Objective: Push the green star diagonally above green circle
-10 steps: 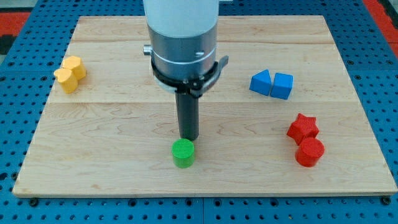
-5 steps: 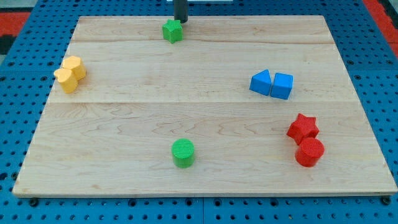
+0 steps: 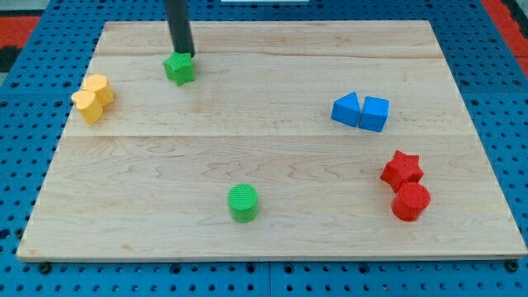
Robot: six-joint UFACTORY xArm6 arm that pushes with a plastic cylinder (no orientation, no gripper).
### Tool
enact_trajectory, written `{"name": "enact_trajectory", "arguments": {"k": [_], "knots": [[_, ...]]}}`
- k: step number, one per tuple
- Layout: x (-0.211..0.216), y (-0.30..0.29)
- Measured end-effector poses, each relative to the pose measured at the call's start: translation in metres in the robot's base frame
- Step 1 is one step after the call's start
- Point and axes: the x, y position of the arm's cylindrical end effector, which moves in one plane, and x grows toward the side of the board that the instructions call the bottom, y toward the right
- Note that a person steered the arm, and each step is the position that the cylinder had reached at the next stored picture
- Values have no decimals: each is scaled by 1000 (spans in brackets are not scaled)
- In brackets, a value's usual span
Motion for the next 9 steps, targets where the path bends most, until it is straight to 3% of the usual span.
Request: {"name": "enact_trajectory", "arguments": {"k": [1,2,4,6,8,9], "knots": [[19,-22],[75,-23],[105,42],[83,70],[149,84],[121,100]]}}
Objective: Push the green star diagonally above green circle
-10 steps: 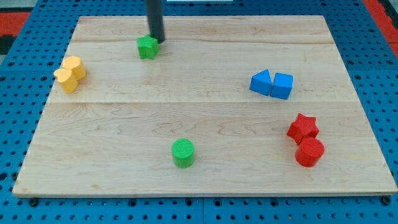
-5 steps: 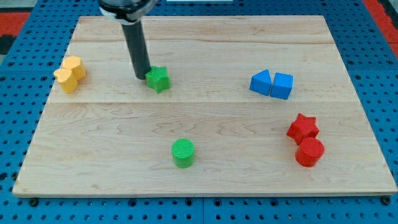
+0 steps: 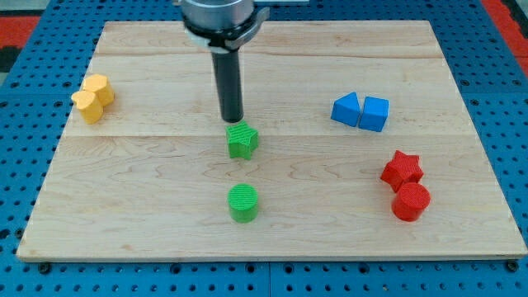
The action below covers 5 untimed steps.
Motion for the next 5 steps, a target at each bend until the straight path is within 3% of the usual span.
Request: {"name": "enact_trajectory", "arguments": {"k": [2,3,4,5], "knots": [[72,10],[82,8],[17,-22],[-42,-115]]}}
